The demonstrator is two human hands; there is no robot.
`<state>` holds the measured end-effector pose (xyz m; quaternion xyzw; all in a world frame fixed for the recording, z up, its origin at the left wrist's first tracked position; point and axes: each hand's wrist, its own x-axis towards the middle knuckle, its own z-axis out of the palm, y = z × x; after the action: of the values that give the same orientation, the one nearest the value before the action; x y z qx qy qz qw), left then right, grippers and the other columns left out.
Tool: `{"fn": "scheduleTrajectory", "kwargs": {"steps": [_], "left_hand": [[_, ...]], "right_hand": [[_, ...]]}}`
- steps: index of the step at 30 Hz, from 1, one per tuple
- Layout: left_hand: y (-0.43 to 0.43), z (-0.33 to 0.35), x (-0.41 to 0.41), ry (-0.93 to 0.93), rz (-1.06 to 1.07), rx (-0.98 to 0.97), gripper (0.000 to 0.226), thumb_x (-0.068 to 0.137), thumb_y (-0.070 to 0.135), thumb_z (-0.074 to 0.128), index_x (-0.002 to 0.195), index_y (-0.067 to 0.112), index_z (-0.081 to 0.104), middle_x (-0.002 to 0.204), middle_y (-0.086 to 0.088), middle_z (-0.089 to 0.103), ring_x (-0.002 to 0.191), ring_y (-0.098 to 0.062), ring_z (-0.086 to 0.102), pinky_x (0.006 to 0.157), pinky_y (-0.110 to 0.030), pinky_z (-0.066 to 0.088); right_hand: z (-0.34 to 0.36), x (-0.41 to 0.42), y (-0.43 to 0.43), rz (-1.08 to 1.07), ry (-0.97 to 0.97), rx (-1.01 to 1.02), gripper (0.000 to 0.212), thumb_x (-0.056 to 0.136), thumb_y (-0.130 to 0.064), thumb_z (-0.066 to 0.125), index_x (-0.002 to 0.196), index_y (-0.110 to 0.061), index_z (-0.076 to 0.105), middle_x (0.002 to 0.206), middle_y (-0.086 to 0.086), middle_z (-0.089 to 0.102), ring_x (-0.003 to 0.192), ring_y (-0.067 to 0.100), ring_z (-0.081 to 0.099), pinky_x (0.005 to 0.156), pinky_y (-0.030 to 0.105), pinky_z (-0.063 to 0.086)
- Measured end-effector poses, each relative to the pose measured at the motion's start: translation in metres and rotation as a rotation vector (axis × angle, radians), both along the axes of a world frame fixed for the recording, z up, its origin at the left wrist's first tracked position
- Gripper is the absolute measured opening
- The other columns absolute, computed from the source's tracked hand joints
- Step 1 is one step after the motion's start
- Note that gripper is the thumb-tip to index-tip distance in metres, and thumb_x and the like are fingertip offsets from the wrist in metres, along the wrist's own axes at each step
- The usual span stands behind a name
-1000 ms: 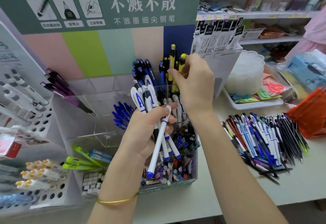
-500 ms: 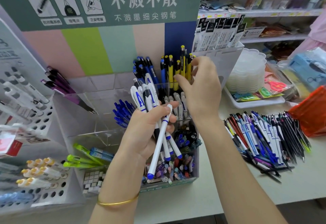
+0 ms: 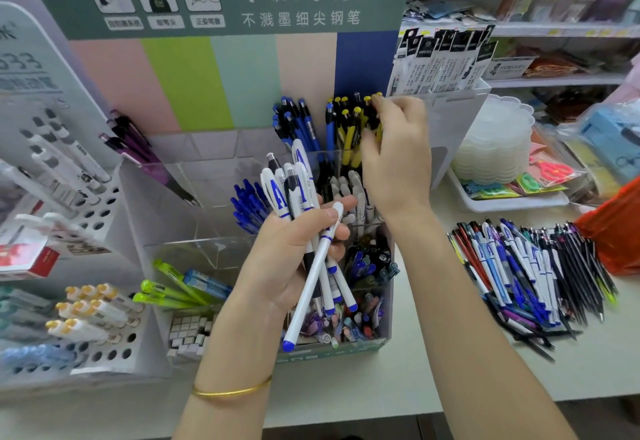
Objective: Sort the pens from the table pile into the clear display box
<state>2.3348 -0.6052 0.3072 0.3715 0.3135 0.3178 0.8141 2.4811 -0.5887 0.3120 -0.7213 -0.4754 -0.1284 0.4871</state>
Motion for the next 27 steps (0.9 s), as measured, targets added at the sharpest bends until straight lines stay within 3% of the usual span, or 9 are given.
{"fn": "scheduleTrajectory", "kwargs": {"steps": [2, 5, 7, 9, 13, 14, 19, 23, 27], "left_hand": [[-0.003, -0.004, -0.004, -0.027, -0.020, 0.004, 0.013, 0.091, -0.004, 0.051, 0.092, 0.002, 0.063, 0.110, -0.015, 0.071, 0.056, -0.012, 0.054, 0.047, -0.019, 0.044], [-0.008, -0.017, -0.016, -0.117, -0.059, 0.028, 0.013, 0.086, -0.004, 0.056, 0.088, 0.007, 0.050, 0.111, -0.018, 0.070, 0.055, -0.012, 0.055, 0.048, -0.020, 0.046], [-0.012, -0.028, -0.026, -0.157, -0.030, 0.049, 0.016, 0.079, 0.000, 0.057, 0.089, 0.009, 0.048, 0.101, -0.014, 0.072, 0.054, -0.012, 0.055, 0.048, -0.020, 0.046], [-0.018, -0.041, -0.036, -0.143, 0.049, 0.075, 0.018, 0.077, 0.001, 0.056, 0.093, 0.007, 0.049, 0.081, -0.007, 0.070, 0.053, -0.013, 0.054, 0.046, -0.021, 0.045], [-0.034, -0.064, -0.059, -0.014, 0.192, 0.090, 0.011, 0.087, -0.004, 0.056, 0.080, 0.003, 0.062, 0.062, -0.006, 0.055, 0.052, -0.012, 0.054, 0.046, -0.022, 0.045], [-0.039, -0.069, -0.066, 0.011, 0.220, 0.066, 0.019, 0.090, -0.004, 0.052, 0.076, 0.005, 0.061, 0.060, -0.005, 0.055, 0.051, -0.012, 0.054, 0.045, -0.022, 0.045], [-0.052, -0.097, -0.100, 0.041, 0.307, -0.070, 0.010, 0.079, 0.001, 0.056, 0.090, 0.002, 0.055, 0.056, -0.006, 0.054, 0.049, -0.012, 0.055, 0.046, -0.022, 0.044], [-0.057, -0.109, -0.123, 0.051, 0.303, -0.136, 0.010, 0.091, 0.006, 0.050, 0.096, 0.005, 0.059, 0.068, -0.007, 0.055, 0.054, -0.013, 0.054, 0.041, -0.020, 0.040], [-0.054, -0.114, -0.142, 0.041, 0.260, -0.125, 0.029, 0.083, 0.020, 0.054, 0.107, 0.005, 0.061, 0.071, -0.005, 0.064, 0.060, -0.014, 0.061, 0.043, -0.020, 0.044]], "right_hand": [[0.000, -0.006, -0.008, -0.009, -0.013, 0.031, 0.041, 0.087, 0.001, 0.053, 0.128, -0.002, 0.055, 0.117, 0.014, 0.053, 0.104, 0.024, 0.055, 0.089, 0.027, 0.044], [0.000, -0.028, -0.037, 0.134, 0.104, 0.074, 0.029, 0.089, -0.003, 0.053, 0.116, -0.009, 0.061, 0.102, 0.002, 0.053, 0.086, 0.009, 0.052, 0.077, 0.016, 0.042], [-0.002, -0.044, -0.059, 0.238, 0.204, -0.078, 0.009, 0.093, -0.014, 0.056, 0.096, -0.017, 0.064, 0.089, -0.005, 0.057, 0.075, 0.004, 0.051, 0.068, 0.013, 0.040], [-0.006, -0.059, -0.075, 0.344, 0.319, -0.342, 0.016, 0.094, -0.031, 0.057, 0.084, -0.019, 0.063, 0.074, -0.009, 0.062, 0.067, 0.003, 0.055, 0.059, 0.015, 0.041], [-0.028, -0.086, -0.081, 0.616, 0.625, -0.565, 0.023, 0.086, -0.028, 0.069, 0.102, -0.014, 0.060, 0.062, -0.003, 0.062, 0.042, -0.004, 0.054, 0.040, 0.007, 0.038], [-0.035, -0.092, -0.081, 0.659, 0.680, -0.586, 0.024, 0.085, -0.023, 0.070, 0.104, -0.012, 0.061, 0.062, 0.001, 0.062, 0.041, -0.002, 0.055, 0.040, 0.009, 0.039], [-0.071, -0.121, -0.076, 0.813, 0.908, -0.677, 0.009, 0.085, -0.008, 0.069, 0.094, -0.008, 0.066, 0.065, 0.009, 0.063, 0.047, 0.007, 0.055, 0.040, 0.014, 0.040], [-0.090, -0.146, -0.074, 0.809, 1.077, -0.707, 0.008, 0.087, -0.008, 0.066, 0.093, -0.012, 0.063, 0.077, 0.007, 0.059, 0.053, 0.008, 0.056, 0.042, 0.018, 0.044], [-0.104, -0.163, -0.070, 0.829, 1.265, -0.710, 0.018, 0.086, -0.017, 0.066, 0.101, -0.009, 0.059, 0.080, 0.009, 0.056, 0.059, 0.014, 0.052, 0.052, 0.028, 0.049]]}}
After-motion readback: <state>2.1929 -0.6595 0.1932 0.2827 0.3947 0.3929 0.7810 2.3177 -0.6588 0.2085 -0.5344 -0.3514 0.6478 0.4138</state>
